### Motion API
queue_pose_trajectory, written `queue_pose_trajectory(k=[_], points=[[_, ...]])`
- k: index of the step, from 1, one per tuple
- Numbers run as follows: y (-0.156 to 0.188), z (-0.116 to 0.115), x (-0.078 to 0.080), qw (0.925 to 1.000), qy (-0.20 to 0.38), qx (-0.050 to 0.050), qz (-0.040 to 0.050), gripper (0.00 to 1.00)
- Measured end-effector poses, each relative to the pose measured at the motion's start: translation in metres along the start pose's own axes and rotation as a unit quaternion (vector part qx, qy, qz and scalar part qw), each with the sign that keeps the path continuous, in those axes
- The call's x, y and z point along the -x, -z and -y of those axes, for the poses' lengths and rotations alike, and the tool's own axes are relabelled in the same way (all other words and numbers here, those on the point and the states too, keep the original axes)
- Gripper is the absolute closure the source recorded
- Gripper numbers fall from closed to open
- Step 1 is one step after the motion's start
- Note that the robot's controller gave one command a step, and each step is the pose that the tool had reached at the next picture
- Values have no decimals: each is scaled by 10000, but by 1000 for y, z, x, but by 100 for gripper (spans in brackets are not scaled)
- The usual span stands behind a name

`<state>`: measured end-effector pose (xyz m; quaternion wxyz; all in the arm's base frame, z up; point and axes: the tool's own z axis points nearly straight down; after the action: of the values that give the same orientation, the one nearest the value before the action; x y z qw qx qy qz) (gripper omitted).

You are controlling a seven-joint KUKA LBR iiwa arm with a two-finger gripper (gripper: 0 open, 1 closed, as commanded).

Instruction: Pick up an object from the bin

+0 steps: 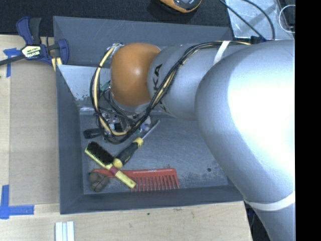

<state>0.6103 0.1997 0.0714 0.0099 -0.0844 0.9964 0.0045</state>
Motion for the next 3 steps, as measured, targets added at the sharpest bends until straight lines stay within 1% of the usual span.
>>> queue_pose_trajectory(k=[1, 2, 3], points=[[0, 0, 0, 10000, 0, 0, 0, 100], [3, 0, -1, 10000, 1, -3, -19, 100], [21, 0, -3, 10000, 3, -8, -50, 100]])
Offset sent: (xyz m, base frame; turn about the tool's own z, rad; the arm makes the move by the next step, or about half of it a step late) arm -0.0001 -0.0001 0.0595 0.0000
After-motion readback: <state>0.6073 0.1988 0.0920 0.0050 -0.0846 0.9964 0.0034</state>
